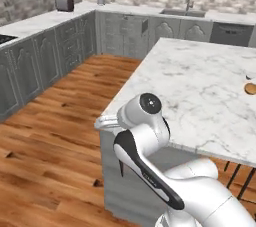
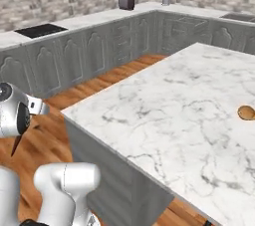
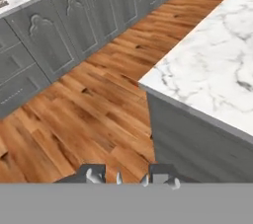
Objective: Pick up the metallic utensils from the counter and place them in the open drawer. Make sure not to pick up any wooden utensils.
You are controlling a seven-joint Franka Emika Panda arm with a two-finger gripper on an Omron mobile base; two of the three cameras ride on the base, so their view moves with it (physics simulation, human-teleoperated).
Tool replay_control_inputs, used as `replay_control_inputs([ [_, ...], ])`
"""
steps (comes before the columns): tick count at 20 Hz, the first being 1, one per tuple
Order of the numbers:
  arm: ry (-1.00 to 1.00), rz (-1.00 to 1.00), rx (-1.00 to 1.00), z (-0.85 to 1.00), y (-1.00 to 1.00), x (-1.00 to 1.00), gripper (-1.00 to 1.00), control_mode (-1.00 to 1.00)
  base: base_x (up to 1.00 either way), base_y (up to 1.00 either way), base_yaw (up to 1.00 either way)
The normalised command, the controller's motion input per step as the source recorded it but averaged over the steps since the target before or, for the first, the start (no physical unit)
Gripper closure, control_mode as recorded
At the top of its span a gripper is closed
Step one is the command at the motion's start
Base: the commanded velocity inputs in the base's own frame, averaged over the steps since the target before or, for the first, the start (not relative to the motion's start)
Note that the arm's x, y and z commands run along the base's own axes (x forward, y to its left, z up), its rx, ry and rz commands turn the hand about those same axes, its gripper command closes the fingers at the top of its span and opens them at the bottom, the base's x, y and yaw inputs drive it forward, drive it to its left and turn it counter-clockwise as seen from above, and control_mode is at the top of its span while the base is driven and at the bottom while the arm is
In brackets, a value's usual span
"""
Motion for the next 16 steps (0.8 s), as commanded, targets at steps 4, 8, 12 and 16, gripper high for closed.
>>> replay_control_inputs([
  [4, 0.0, 0.0, 0.0, 0.0, 0.0, 0.0, 1.0, 1.0, 0.0, 1.0, -0.37],
  [8, 0.0, 0.0, 0.0, 0.0, 0.0, 0.0, 1.0, 1.0, 0.0, 1.0, -0.35],
  [12, 0.0, 0.0, 0.0, 0.0, 0.0, 0.0, 1.0, 1.0, 0.0, 1.0, -0.37],
  [16, 0.0, 0.0, 0.0, 0.0, 0.0, 0.0, 1.0, 1.0, 0.0, 1.0, -0.4],
])
